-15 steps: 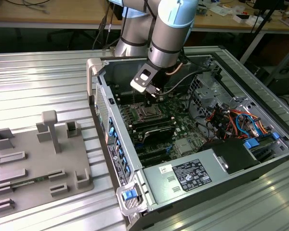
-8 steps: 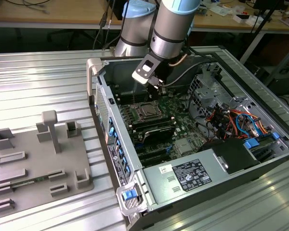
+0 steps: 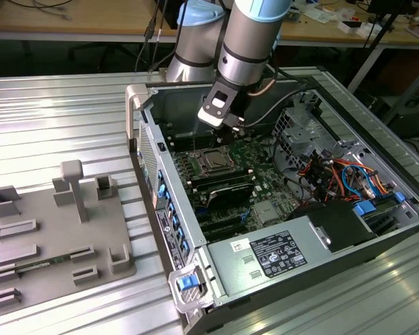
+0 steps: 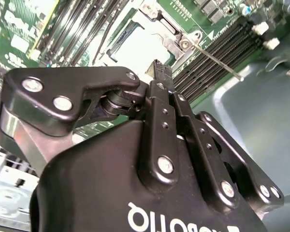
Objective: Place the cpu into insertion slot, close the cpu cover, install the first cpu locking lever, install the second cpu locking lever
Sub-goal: 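Install the first cpu locking lever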
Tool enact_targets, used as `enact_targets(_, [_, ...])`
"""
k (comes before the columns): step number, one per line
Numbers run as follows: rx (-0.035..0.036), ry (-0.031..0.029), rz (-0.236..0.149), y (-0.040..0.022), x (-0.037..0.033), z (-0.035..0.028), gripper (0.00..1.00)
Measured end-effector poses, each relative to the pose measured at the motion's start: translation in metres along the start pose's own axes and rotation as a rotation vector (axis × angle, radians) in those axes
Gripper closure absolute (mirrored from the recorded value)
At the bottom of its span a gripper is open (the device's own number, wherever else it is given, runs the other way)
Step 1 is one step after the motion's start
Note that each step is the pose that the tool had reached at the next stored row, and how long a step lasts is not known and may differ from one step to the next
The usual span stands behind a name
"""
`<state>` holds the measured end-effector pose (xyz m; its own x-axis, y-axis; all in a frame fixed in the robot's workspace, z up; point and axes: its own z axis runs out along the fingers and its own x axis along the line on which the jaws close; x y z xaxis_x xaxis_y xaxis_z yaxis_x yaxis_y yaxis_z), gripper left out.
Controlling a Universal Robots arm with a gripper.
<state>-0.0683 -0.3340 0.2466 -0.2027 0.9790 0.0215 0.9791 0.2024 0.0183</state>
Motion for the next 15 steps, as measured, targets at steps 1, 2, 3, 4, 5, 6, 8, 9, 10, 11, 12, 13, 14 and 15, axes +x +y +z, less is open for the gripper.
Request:
enact_targets(1, [0.0006,0.0005,-0.029,0.0,0.0,0.0002,0.89])
enact_targets(2, [0.0011,0.0008,-0.046,0.0,0.0,0.0003,0.89])
enact_targets(3, [0.0014,0.0012,-0.066,0.0,0.0,0.0004,0.89])
enact_targets(4, [0.002,0.0017,-0.094,0.0,0.0,0.0006,0.89])
enact_targets(5, [0.0025,0.0021,-0.115,0.0,0.0,0.0006,0.89])
enact_targets(6, [0.0034,0.0028,-0.153,0.0,0.0,0.0007,0.89])
enact_targets(8, [0.0043,0.0037,-0.199,0.0,0.0,0.0008,0.89])
enact_targets(9, [0.0053,0.0046,-0.247,0.0,0.0,0.0009,0.89])
enact_targets(10, [0.0058,0.0052,-0.271,0.0,0.0,0.0009,0.89])
enact_targets(11, [0.0061,0.0056,-0.289,0.0,0.0,0.0009,0.89])
enact_targets(12, [0.0067,0.0065,-0.321,0.0,0.0,0.001,0.89])
enact_targets(13, [0.007,0.007,-0.339,0.0,0.0,0.001,0.89])
enact_targets(14, [0.0074,0.0075,-0.358,0.0,0.0,0.001,0.89])
enact_targets(15, [0.008,0.0084,-0.389,0.0,0.0,0.001,0.89])
